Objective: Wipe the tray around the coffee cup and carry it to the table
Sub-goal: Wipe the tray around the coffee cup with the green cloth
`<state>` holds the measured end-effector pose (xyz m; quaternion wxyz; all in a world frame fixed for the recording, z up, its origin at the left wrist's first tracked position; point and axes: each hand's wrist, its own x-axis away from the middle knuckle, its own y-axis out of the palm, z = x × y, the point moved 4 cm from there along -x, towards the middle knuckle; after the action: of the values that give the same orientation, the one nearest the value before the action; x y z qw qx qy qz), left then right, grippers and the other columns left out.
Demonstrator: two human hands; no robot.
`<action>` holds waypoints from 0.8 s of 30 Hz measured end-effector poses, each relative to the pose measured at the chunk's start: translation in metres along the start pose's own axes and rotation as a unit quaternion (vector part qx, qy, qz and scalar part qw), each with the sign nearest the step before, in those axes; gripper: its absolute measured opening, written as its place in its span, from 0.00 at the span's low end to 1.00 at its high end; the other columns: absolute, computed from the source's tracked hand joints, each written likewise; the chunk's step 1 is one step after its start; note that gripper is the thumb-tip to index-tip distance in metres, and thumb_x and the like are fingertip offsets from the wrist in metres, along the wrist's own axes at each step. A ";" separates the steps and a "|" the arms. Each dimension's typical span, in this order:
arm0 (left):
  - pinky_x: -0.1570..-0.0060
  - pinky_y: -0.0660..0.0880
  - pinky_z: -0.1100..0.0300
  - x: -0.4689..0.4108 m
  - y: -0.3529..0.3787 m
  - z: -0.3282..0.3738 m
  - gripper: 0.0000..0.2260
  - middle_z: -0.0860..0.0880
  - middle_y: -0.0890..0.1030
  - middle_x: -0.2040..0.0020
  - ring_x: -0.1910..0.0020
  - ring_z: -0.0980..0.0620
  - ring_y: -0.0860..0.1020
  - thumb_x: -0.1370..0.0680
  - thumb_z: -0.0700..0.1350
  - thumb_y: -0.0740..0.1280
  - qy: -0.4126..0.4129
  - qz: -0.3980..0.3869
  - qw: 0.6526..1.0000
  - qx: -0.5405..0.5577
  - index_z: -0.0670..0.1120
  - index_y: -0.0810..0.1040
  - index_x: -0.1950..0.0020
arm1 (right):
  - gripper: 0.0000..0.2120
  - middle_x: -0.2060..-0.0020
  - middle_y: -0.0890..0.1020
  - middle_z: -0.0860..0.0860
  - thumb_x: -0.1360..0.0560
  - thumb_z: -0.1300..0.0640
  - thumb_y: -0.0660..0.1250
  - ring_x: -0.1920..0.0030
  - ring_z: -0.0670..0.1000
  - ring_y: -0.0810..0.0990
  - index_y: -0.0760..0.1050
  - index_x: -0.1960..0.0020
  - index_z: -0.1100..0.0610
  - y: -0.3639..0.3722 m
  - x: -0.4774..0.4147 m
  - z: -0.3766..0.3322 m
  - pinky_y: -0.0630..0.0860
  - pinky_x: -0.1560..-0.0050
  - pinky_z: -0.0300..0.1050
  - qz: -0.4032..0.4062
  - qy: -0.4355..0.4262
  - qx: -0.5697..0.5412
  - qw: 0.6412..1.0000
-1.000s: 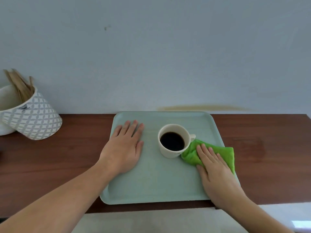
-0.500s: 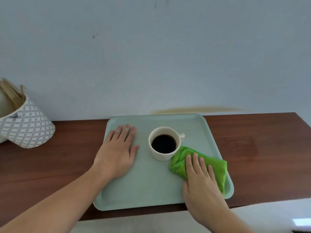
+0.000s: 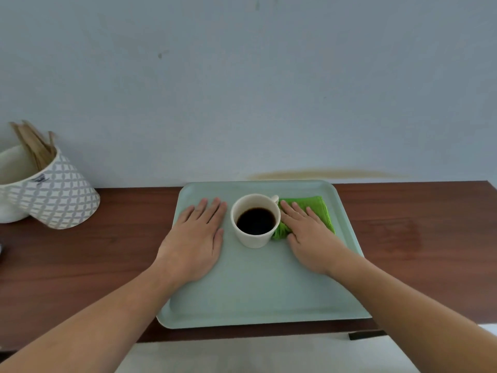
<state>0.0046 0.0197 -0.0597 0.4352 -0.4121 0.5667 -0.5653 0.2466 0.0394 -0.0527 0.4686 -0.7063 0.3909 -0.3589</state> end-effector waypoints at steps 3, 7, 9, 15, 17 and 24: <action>0.24 0.51 0.50 0.000 -0.001 0.000 0.27 0.49 0.56 0.20 0.21 0.48 0.53 0.19 0.53 0.43 0.002 0.000 1.000 -0.005 0.48 0.51 0.20 | 0.33 0.19 0.48 0.49 0.21 0.62 0.52 0.20 0.51 0.45 0.47 0.19 0.48 -0.006 -0.020 0.001 0.41 0.21 0.50 -0.011 -0.013 -0.004 1.000; 0.24 0.53 0.50 0.000 -0.002 0.000 0.27 0.49 0.58 0.20 0.22 0.47 0.55 0.20 0.51 0.45 0.007 0.003 1.000 0.002 0.47 0.53 0.20 | 0.30 0.19 0.48 0.51 0.18 0.59 0.52 0.20 0.55 0.46 0.48 0.19 0.48 -0.004 -0.047 -0.004 0.43 0.21 0.55 -0.013 -0.008 0.014 1.000; 0.24 0.53 0.51 0.000 -0.002 -0.001 0.27 0.50 0.57 0.20 0.22 0.49 0.54 0.20 0.50 0.45 0.008 0.003 1.000 0.007 0.48 0.53 0.20 | 0.29 0.19 0.47 0.52 0.18 0.56 0.52 0.20 0.56 0.47 0.48 0.19 0.49 -0.001 -0.056 -0.011 0.46 0.21 0.57 -0.011 -0.011 0.034 0.999; 0.24 0.51 0.53 0.000 -0.002 -0.005 0.27 0.52 0.57 0.20 0.22 0.53 0.54 0.20 0.48 0.48 -0.010 0.017 0.999 0.039 0.50 0.53 0.20 | 0.28 0.19 0.50 0.50 0.18 0.56 0.50 0.20 0.54 0.48 0.48 0.19 0.46 0.002 -0.053 -0.011 0.45 0.21 0.54 0.027 -0.027 0.017 0.999; 0.24 0.50 0.55 -0.001 -0.002 -0.006 0.27 0.52 0.56 0.20 0.22 0.54 0.53 0.20 0.48 0.48 -0.024 0.025 0.999 0.038 0.49 0.53 0.20 | 0.29 0.19 0.51 0.48 0.18 0.59 0.51 0.20 0.52 0.48 0.49 0.20 0.44 0.002 -0.040 -0.010 0.43 0.21 0.51 0.033 -0.023 -0.008 0.999; 0.24 0.47 0.56 -0.003 0.001 -0.007 0.27 0.52 0.55 0.20 0.22 0.54 0.52 0.20 0.48 0.48 -0.038 0.032 0.997 0.052 0.50 0.52 0.20 | 0.33 0.21 0.46 0.38 0.22 0.57 0.51 0.21 0.41 0.41 0.46 0.21 0.39 0.011 0.053 -0.009 0.37 0.22 0.42 0.009 -0.044 -0.017 0.999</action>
<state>-0.0016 0.0242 -0.0604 0.4950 -0.3917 0.5327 -0.5638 0.2592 -0.0142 -0.0524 0.4765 -0.7254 0.3825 -0.3168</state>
